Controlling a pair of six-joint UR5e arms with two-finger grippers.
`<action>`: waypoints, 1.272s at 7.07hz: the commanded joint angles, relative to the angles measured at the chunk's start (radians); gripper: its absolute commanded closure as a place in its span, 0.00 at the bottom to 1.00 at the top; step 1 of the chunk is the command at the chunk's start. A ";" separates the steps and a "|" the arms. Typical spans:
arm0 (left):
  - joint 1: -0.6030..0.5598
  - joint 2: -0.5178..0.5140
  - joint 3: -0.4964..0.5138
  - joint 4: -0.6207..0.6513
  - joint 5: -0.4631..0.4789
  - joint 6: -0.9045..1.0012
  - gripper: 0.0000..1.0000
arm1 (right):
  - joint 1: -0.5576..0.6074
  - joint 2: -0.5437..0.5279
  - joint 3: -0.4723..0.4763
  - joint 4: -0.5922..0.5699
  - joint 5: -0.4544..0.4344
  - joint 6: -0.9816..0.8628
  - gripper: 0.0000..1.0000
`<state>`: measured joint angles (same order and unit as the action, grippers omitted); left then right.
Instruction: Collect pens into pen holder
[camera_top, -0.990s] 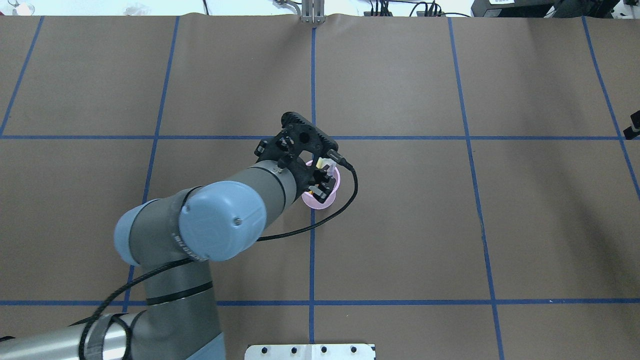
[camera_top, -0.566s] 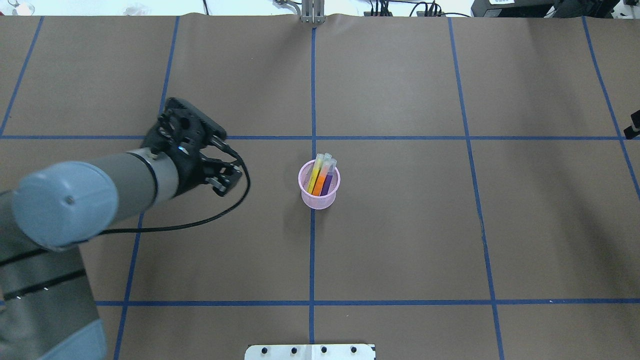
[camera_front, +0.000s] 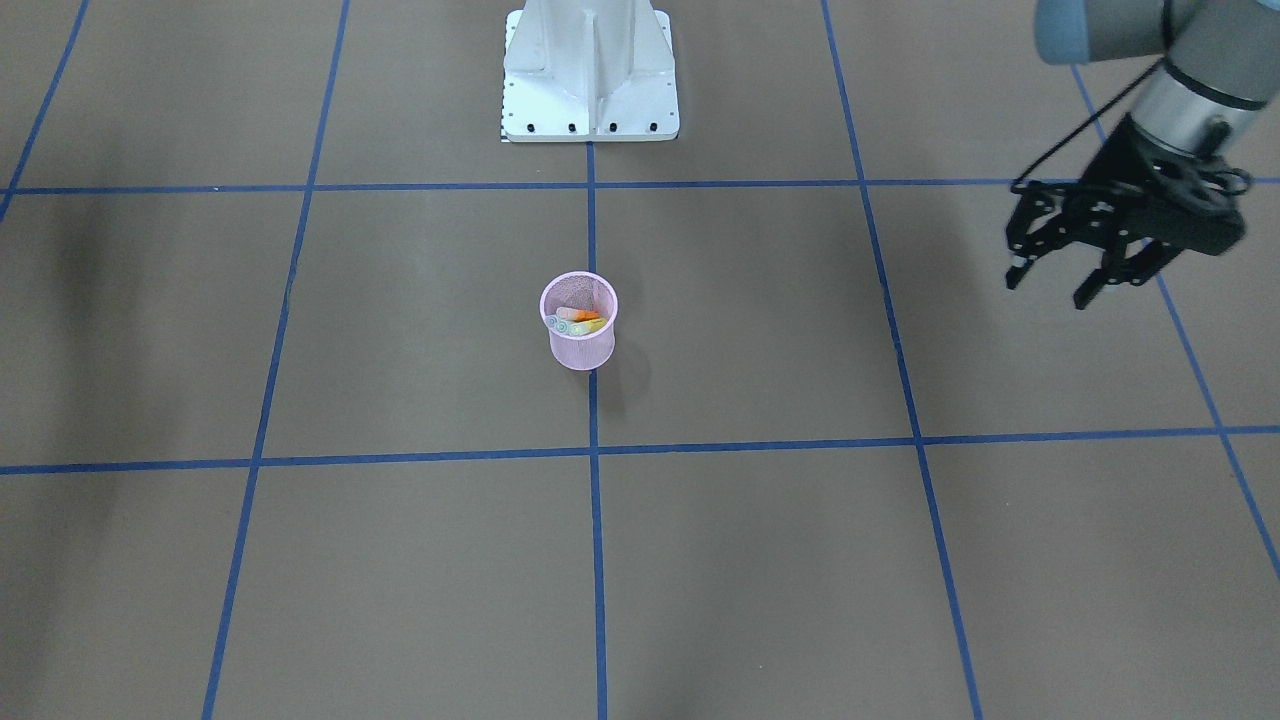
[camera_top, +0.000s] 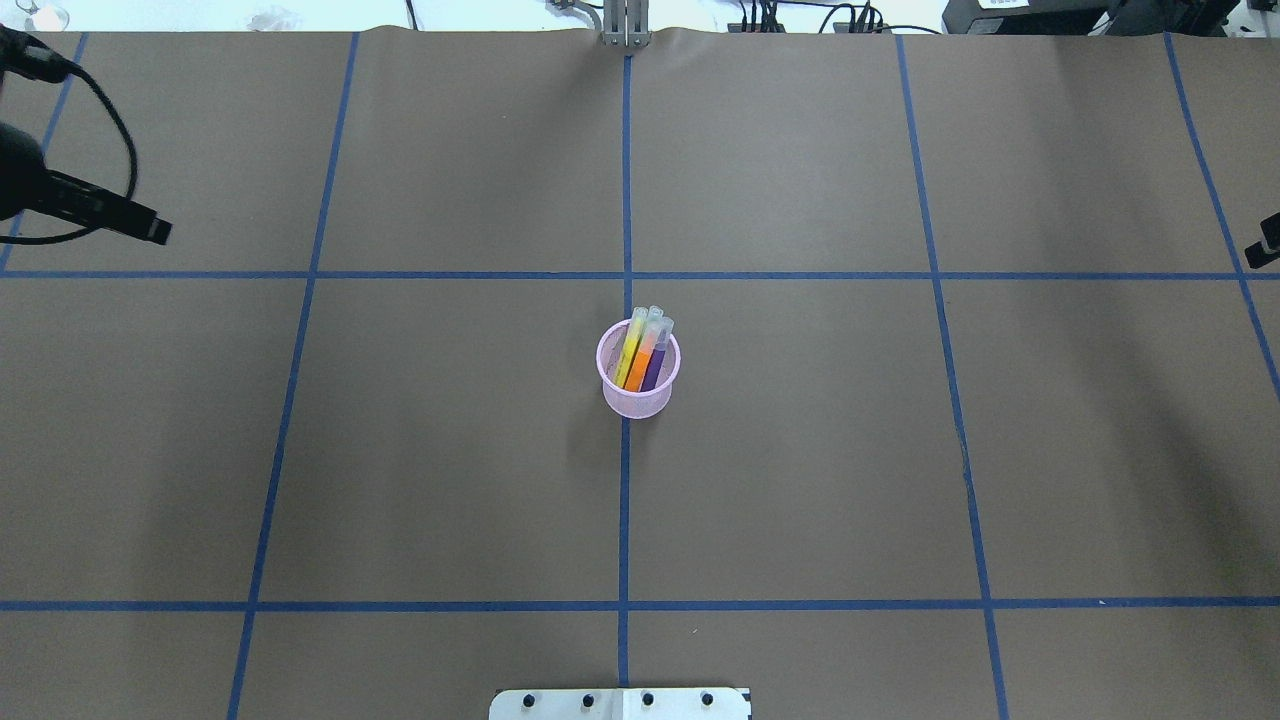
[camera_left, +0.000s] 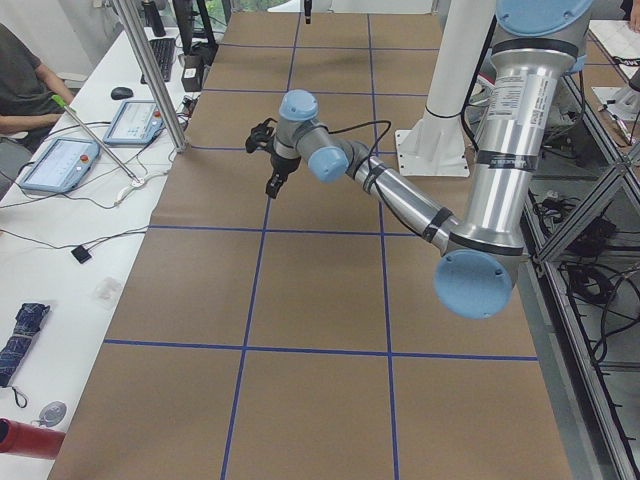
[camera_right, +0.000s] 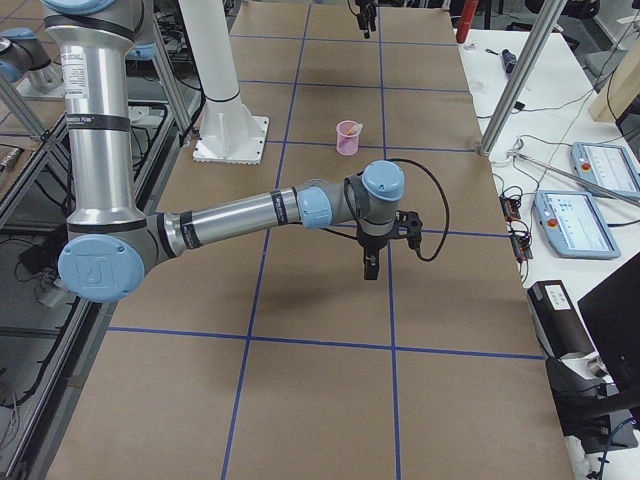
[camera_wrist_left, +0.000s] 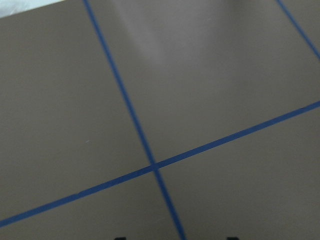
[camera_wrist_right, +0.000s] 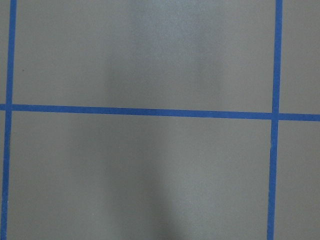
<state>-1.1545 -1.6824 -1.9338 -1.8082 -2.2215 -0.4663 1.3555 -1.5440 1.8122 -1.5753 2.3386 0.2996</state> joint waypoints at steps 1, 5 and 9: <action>-0.169 0.020 0.204 0.120 -0.066 0.173 0.26 | 0.010 -0.001 -0.005 0.037 -0.002 0.001 0.00; -0.278 0.003 0.348 0.176 -0.285 0.164 0.00 | 0.132 -0.030 -0.153 0.164 0.021 -0.083 0.00; -0.274 0.007 0.280 0.181 -0.010 0.286 0.00 | 0.134 -0.028 -0.185 0.170 0.053 -0.091 0.00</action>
<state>-1.4311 -1.6757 -1.6489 -1.6317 -2.3287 -0.2554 1.4888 -1.5738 1.6324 -1.4090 2.3766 0.2121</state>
